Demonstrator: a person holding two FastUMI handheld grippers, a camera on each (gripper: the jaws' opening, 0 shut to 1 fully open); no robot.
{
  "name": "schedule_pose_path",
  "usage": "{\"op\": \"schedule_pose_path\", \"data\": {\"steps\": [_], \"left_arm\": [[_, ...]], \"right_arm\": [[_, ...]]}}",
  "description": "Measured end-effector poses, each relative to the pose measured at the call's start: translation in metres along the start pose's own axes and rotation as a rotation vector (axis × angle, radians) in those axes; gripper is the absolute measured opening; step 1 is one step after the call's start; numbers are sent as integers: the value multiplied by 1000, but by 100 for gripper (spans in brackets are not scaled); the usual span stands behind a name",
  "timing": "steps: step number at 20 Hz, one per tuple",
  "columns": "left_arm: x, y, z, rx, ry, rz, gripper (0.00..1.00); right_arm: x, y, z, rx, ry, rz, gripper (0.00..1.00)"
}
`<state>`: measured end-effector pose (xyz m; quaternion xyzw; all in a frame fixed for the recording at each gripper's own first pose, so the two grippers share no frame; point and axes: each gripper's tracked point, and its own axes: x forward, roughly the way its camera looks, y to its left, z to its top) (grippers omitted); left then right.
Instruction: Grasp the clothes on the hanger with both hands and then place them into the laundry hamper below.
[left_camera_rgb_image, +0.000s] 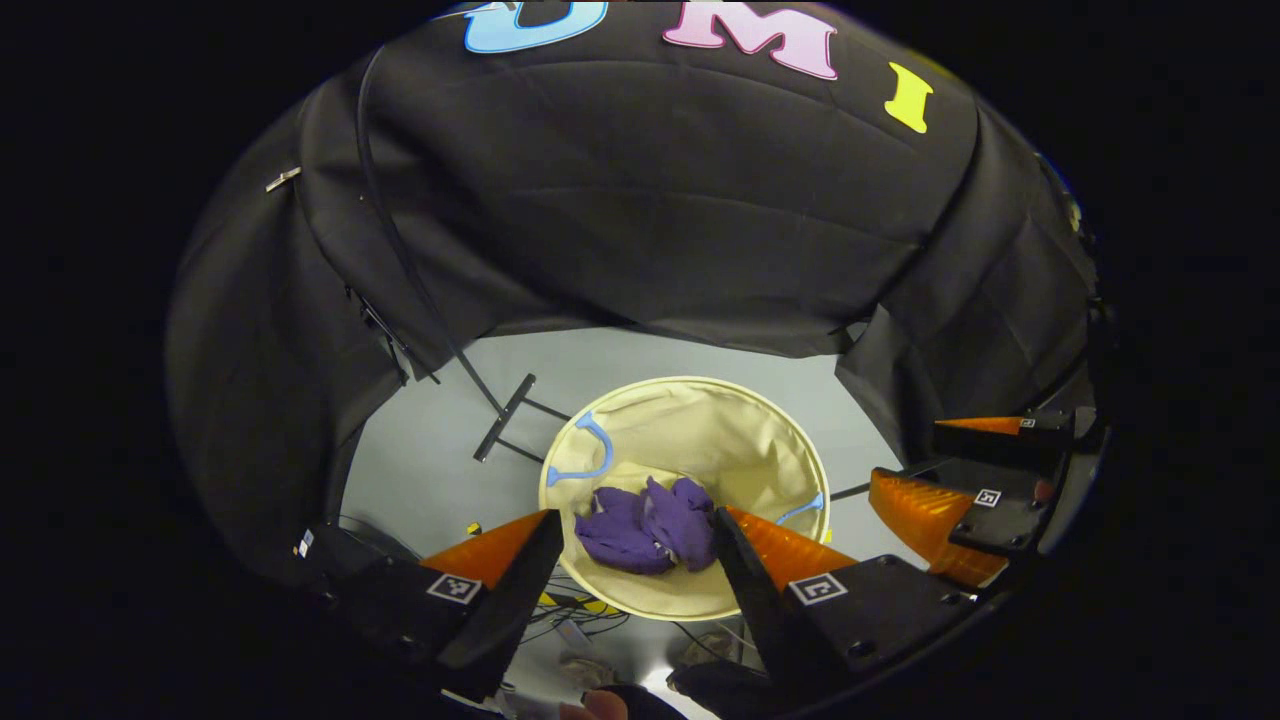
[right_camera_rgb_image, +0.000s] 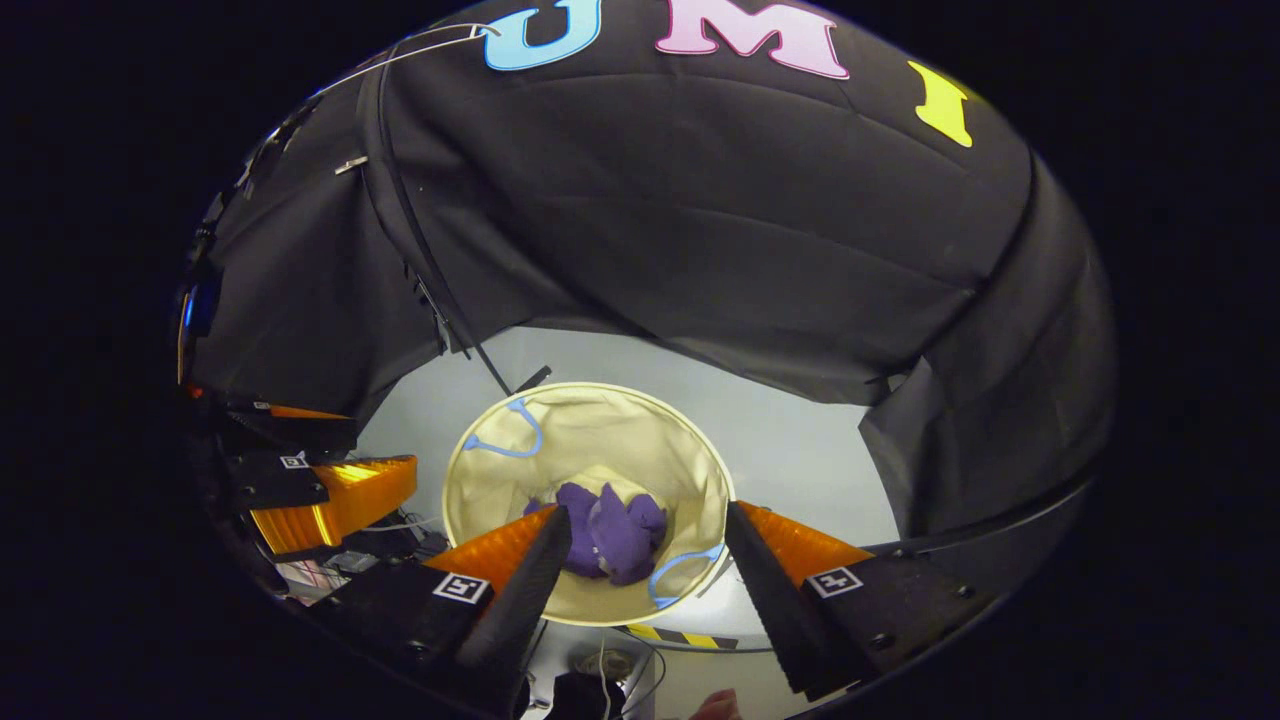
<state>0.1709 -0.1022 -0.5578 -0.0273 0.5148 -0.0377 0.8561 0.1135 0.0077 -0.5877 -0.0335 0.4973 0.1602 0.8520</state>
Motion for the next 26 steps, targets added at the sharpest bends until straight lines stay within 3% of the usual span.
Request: {"op": "schedule_pose_path", "data": {"steps": [5,9,17,23,24,26], "left_arm": [[-9,-2,-6,18,0,-20,95],[-44,-6,12,11,-84,-35,95],[-167,-2,67,8,-343,-79,95],[-261,3,100,50,-532,-125,95],[-276,5,106,55,-562,-128,92],[-307,10,110,52,-623,-143,95]], "right_arm": [[-13,-5,5,26,-27,-32,99],[-52,-4,25,91,-105,-48,99],[-159,4,91,143,-325,-105,99],[-253,29,133,153,-514,-158,99],[-266,35,139,154,-545,-166,99],[-292,45,151,146,-605,-176,99]]}}
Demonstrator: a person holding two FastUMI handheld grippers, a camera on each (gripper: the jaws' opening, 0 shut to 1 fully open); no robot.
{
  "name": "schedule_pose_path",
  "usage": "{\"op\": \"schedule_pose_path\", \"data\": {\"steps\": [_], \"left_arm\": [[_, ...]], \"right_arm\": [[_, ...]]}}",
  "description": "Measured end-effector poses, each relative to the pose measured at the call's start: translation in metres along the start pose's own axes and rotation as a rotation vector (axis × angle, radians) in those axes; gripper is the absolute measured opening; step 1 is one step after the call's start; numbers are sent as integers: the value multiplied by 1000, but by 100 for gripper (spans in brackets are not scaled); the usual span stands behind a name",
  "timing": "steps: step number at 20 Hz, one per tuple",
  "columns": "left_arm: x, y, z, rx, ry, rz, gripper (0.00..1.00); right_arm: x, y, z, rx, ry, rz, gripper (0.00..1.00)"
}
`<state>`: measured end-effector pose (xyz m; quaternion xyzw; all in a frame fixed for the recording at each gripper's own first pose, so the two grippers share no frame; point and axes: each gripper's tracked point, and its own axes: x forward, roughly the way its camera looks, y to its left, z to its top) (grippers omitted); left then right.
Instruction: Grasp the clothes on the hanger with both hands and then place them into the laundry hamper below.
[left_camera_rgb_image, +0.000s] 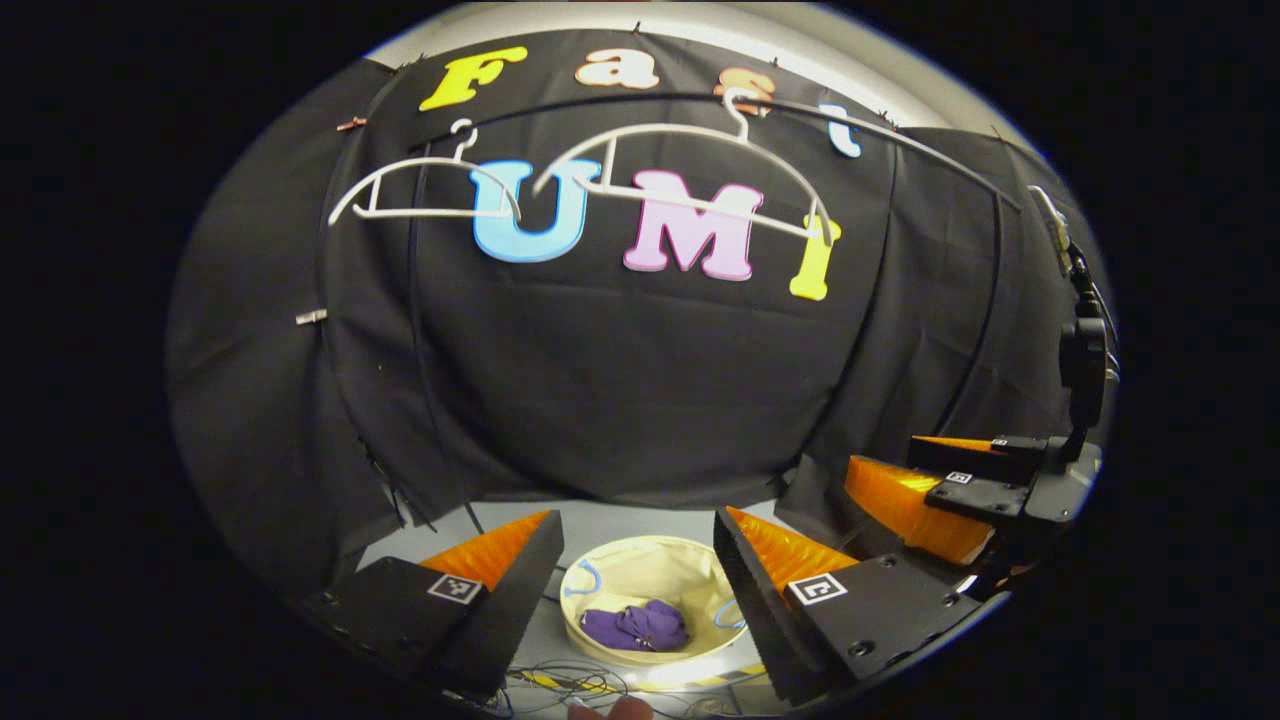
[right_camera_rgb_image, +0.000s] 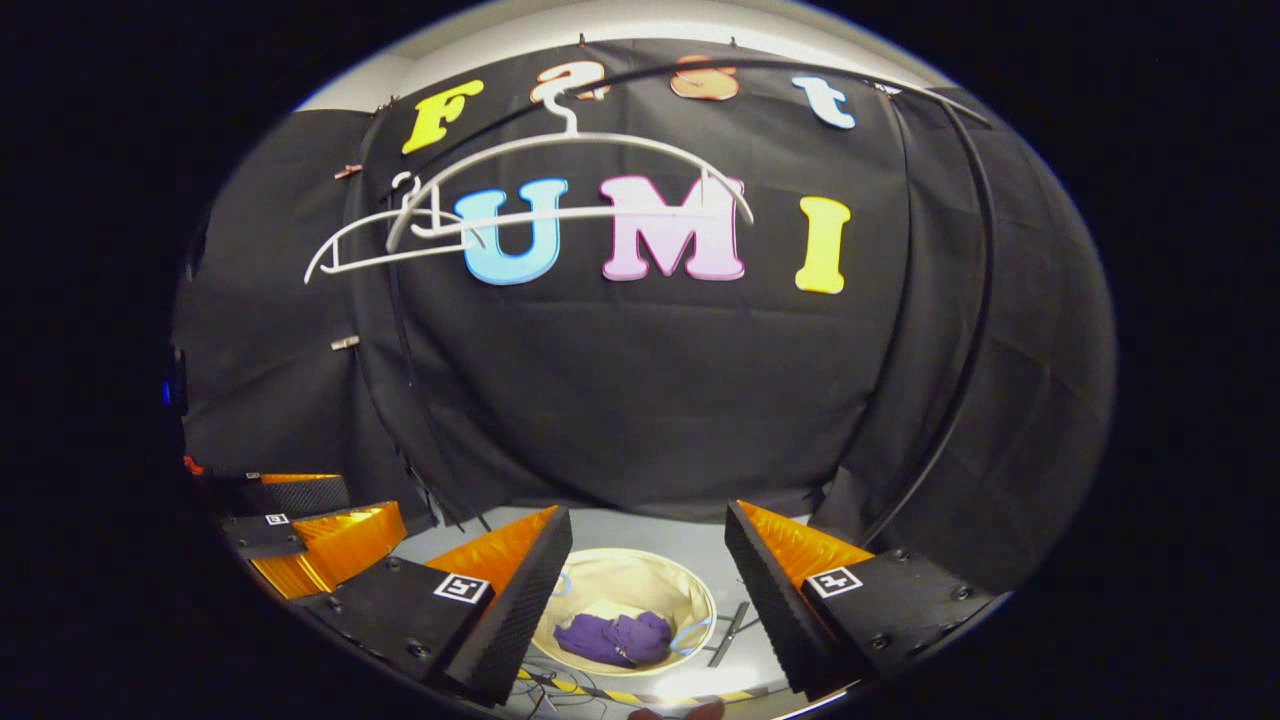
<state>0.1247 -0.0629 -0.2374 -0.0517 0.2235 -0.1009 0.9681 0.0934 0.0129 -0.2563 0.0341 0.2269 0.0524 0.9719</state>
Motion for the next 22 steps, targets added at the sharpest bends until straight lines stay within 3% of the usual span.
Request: {"op": "schedule_pose_path", "data": {"steps": [1,12,13,14,19,22], "left_arm": [[-7,1,12,-3,-28,-8,98],[-107,25,135,26,-324,-6,92],[-115,26,144,49,-349,3,92],[-123,27,152,75,-373,10,92],[-147,28,159,84,-410,-4,95],[-160,30,166,79,-427,1,92]], "right_arm": [[-8,6,11,-7,-27,-2,99],[-90,32,127,-36,-327,-73,100],[-96,32,134,-36,-345,-81,93],[-104,32,140,-35,-365,-87,98],[-131,37,164,-29,-448,-105,100],[-143,43,167,5,-469,-88,100]]}}
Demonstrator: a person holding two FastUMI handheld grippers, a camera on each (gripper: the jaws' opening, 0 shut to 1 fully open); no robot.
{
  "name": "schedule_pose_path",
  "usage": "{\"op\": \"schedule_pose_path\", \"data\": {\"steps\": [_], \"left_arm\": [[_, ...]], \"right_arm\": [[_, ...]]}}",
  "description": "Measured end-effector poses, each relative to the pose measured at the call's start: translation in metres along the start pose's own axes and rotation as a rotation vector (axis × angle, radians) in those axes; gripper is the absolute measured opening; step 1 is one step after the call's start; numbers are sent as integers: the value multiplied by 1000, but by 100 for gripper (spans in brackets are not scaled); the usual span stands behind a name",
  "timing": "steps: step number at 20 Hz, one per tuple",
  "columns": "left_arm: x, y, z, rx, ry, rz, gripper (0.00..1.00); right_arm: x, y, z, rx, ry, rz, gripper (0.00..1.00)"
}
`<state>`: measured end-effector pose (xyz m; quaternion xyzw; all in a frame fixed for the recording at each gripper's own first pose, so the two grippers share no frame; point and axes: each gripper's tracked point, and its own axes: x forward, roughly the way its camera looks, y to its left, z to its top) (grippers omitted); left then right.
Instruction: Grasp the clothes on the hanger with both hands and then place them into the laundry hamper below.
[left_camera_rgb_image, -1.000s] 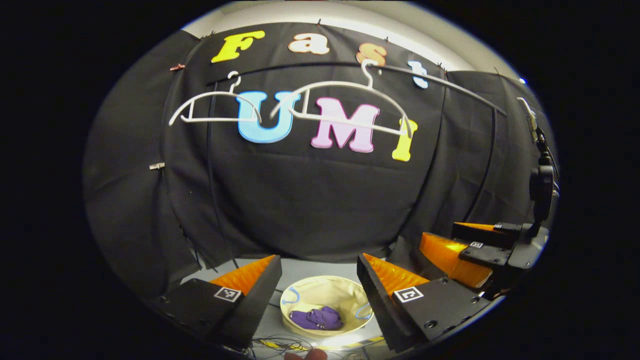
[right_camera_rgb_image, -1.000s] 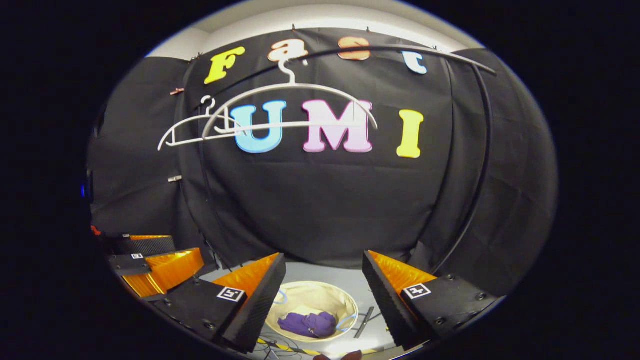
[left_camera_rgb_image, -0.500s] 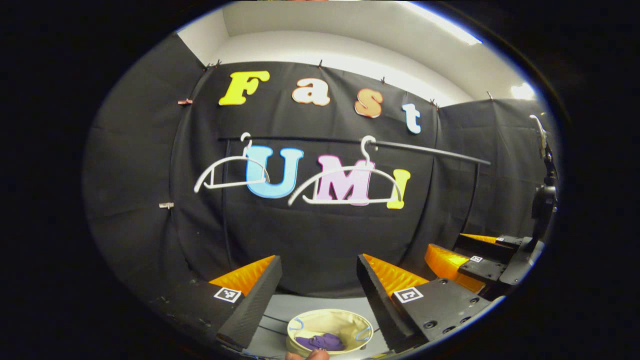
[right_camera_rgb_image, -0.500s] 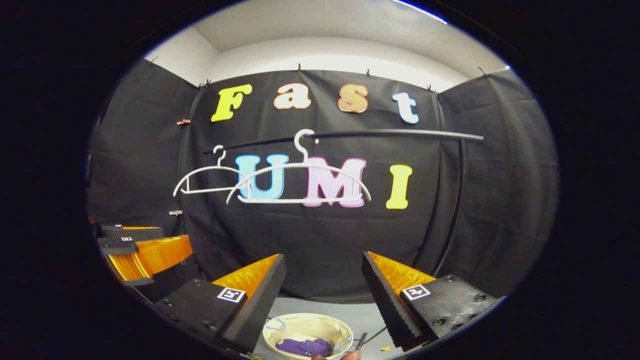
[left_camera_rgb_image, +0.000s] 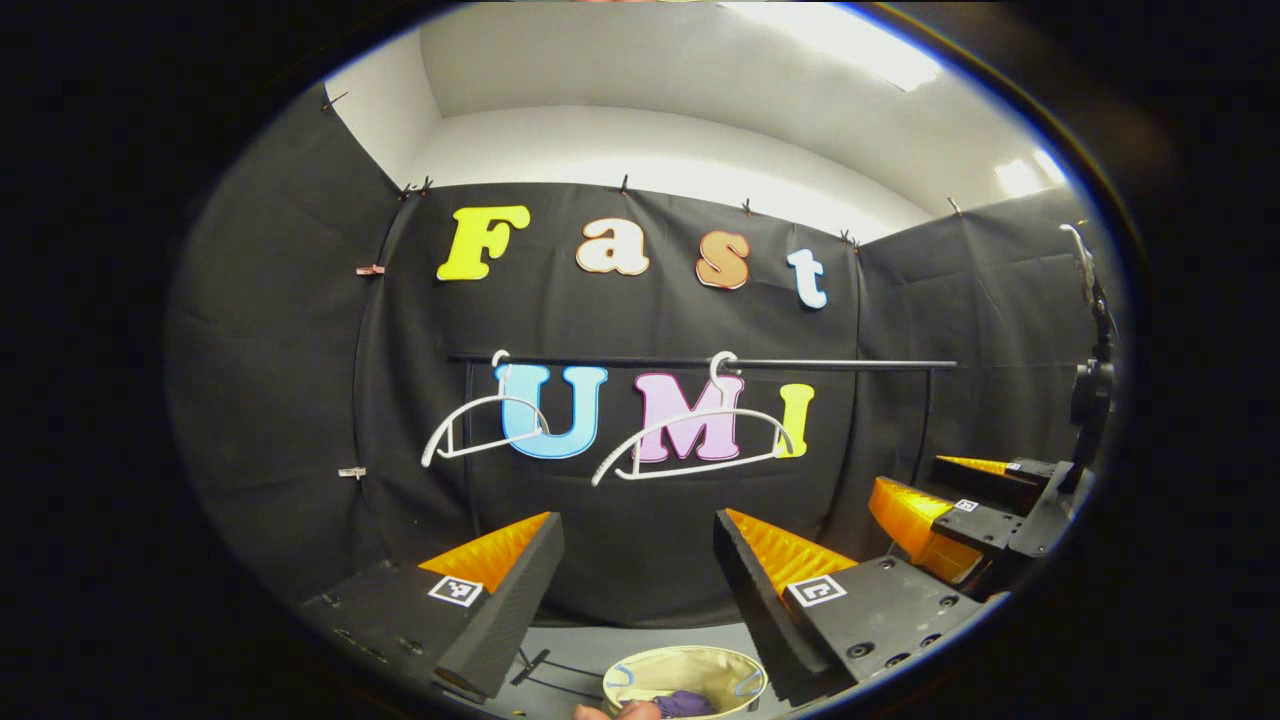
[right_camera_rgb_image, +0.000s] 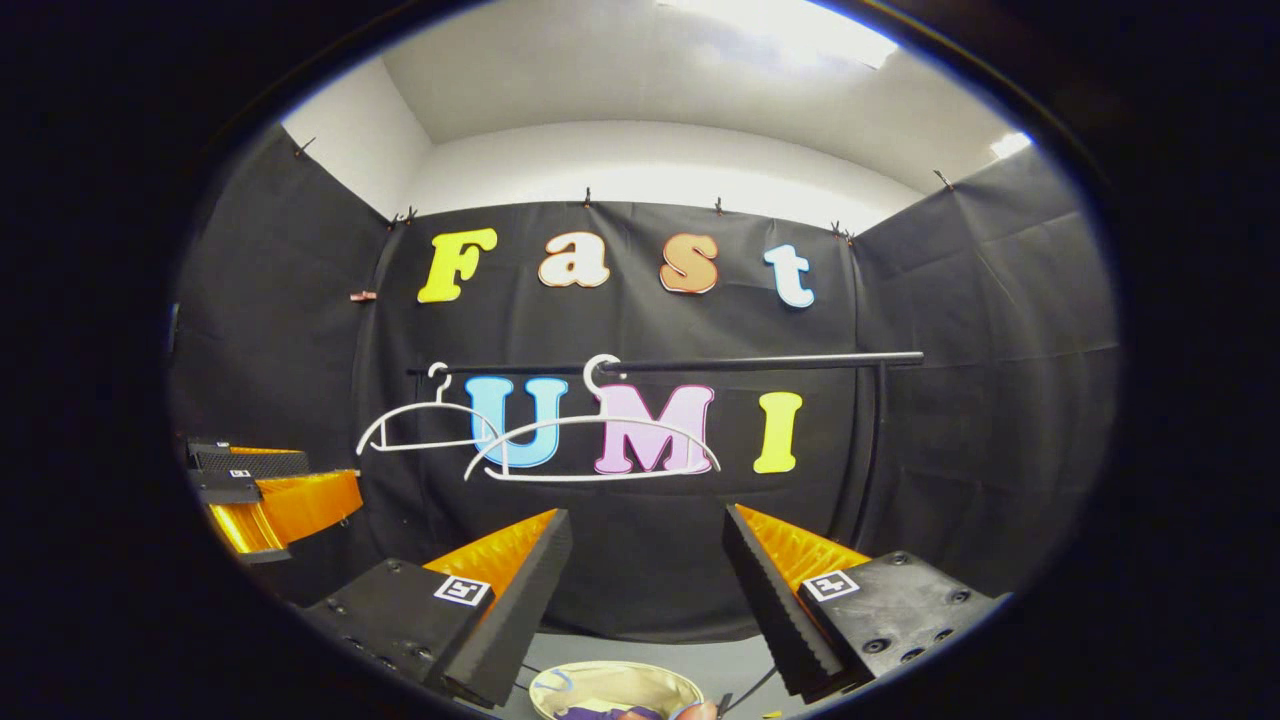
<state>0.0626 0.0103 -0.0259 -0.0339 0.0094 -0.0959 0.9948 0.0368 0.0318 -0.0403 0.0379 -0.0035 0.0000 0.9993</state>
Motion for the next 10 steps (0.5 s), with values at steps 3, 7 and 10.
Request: {"op": "schedule_pose_path", "data": {"steps": [3,7,10], "left_arm": [[-12,7,8,-6,-23,20,92],[-23,15,19,34,-57,52,94],[-27,8,23,56,-75,53,94]], "right_arm": [[-6,4,10,5,-17,10,100],[-13,5,36,-52,-85,7,97],[-18,12,51,-55,-130,22,97]]}}
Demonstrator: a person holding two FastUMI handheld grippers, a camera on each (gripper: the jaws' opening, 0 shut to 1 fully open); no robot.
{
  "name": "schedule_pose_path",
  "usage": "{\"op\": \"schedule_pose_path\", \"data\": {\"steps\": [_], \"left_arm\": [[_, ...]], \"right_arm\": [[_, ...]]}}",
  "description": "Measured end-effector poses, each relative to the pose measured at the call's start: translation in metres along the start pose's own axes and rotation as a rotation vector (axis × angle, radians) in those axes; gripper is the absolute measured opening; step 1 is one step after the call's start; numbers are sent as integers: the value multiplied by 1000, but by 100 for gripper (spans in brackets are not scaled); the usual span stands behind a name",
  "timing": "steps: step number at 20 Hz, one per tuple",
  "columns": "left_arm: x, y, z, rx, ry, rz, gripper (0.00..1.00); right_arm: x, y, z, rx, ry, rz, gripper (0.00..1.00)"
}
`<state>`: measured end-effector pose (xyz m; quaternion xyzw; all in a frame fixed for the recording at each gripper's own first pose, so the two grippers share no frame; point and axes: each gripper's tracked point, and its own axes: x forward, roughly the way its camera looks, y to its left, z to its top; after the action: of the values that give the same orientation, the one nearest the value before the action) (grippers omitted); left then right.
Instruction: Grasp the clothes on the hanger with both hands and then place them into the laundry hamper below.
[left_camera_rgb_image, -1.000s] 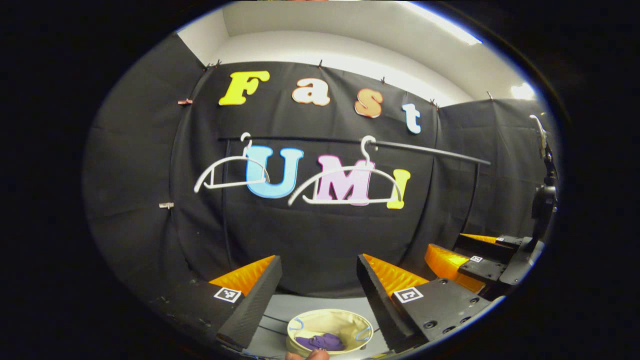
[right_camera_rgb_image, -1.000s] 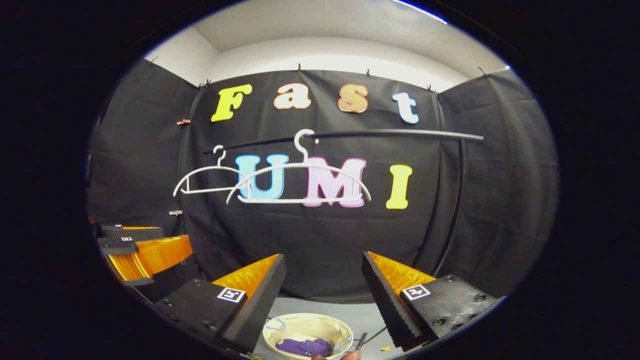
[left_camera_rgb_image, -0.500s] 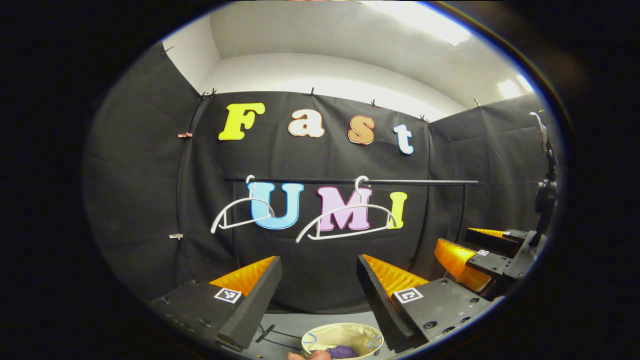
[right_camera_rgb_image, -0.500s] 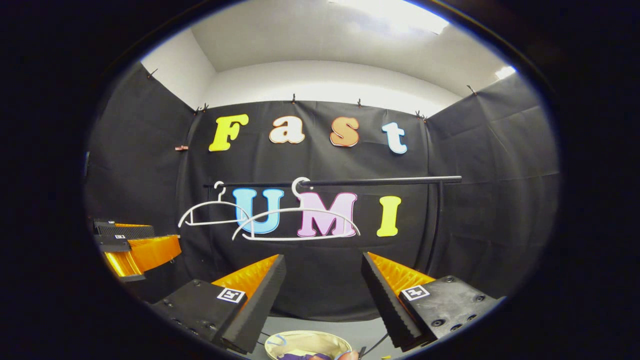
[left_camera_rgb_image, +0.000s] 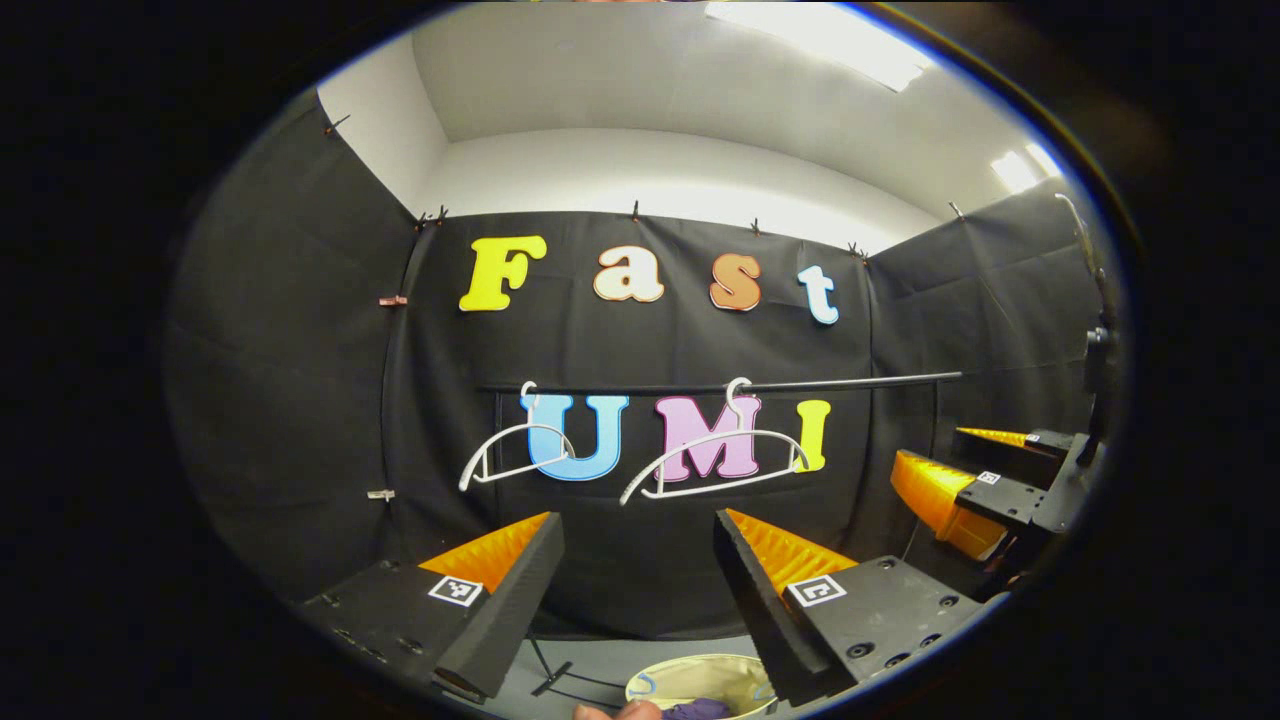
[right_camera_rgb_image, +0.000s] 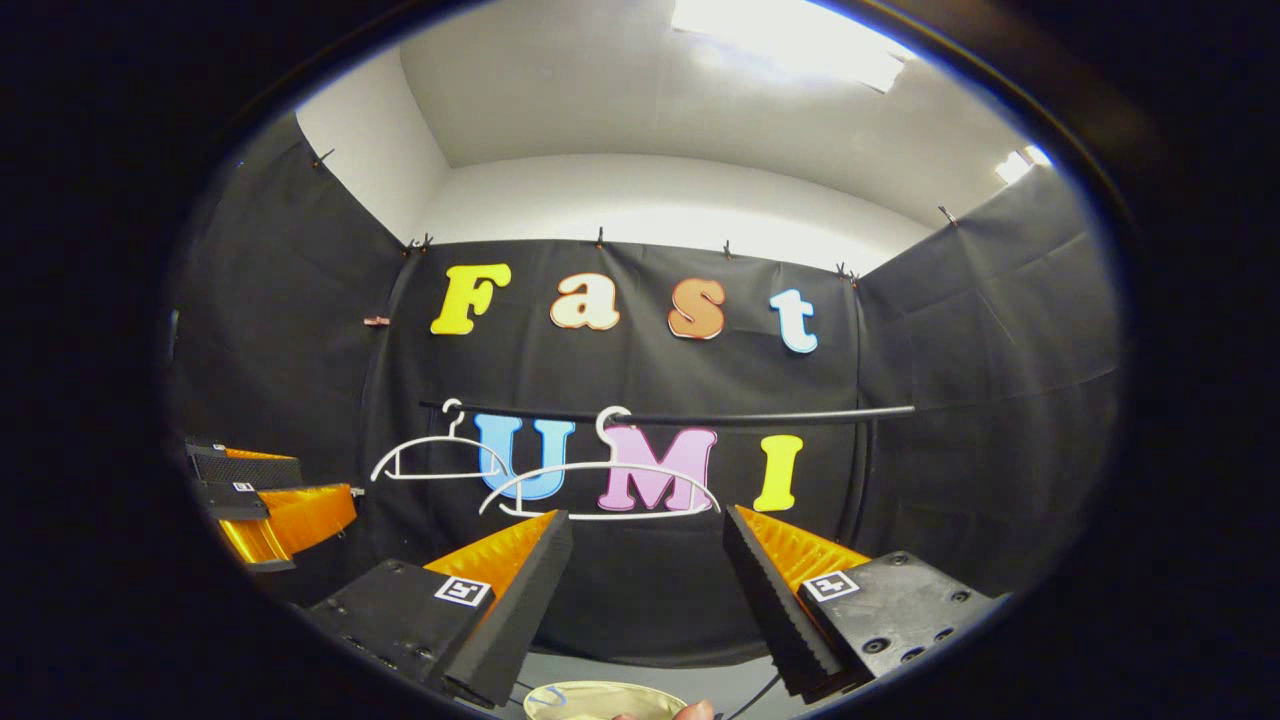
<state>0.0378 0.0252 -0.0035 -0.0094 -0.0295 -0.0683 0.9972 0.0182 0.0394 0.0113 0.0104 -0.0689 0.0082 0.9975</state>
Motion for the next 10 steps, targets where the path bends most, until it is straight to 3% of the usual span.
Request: {"op": "schedule_pose_path", "data": {"steps": [1,5,8,10], "left_arm": [[0,-2,2,-2,-3,-4,92],[-4,-6,10,-21,-11,-19,94],[-4,-6,8,-20,-4,-16,91],[-2,-6,4,-8,1,-16,94]], "right_arm": [[-1,0,2,9,-2,5,93],[-3,-1,-2,34,14,7,99],[-4,-1,-8,34,34,8,98],[-4,-1,-11,30,44,10,98]]}}
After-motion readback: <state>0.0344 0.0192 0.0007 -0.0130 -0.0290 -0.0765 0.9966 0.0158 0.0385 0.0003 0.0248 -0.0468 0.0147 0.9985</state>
